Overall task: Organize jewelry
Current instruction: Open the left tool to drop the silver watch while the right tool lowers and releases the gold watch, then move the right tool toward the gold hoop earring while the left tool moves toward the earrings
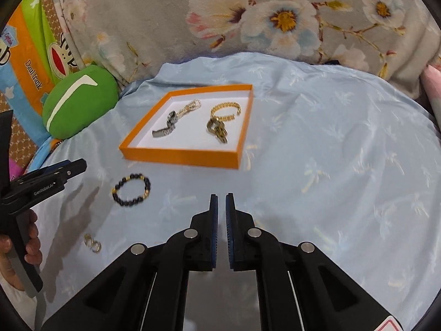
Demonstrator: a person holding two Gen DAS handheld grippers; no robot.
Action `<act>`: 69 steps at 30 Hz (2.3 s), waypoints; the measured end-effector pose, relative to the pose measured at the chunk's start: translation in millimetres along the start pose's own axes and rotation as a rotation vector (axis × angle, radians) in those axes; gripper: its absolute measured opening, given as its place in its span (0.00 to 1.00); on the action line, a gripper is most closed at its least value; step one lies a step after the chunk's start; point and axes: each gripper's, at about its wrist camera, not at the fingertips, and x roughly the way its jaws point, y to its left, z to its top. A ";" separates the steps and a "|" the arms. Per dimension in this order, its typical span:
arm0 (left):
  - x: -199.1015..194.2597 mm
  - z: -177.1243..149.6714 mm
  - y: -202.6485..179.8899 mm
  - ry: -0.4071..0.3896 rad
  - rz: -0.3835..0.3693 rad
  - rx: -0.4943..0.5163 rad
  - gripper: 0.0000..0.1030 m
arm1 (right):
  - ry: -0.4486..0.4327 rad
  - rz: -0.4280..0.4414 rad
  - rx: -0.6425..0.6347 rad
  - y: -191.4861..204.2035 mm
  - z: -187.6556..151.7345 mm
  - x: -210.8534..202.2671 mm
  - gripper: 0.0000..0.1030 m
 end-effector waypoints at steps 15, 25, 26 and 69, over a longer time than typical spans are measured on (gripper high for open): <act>-8.5 -57.2 -9.8 0.039 -0.037 -0.057 0.69 | 0.039 0.032 0.052 12.8 -55.0 -6.7 0.08; 46.4 -11.6 -41.3 0.079 -0.092 -0.047 0.81 | 0.069 0.043 0.081 9.2 -56.4 0.1 0.09; 50.7 -10.4 -46.0 0.088 -0.090 -0.038 0.85 | 0.070 0.046 0.083 8.8 -56.4 0.4 0.09; 35.2 -19.5 -47.8 0.091 -0.166 -0.023 0.00 | 0.052 0.063 0.079 12.5 -48.6 4.5 0.10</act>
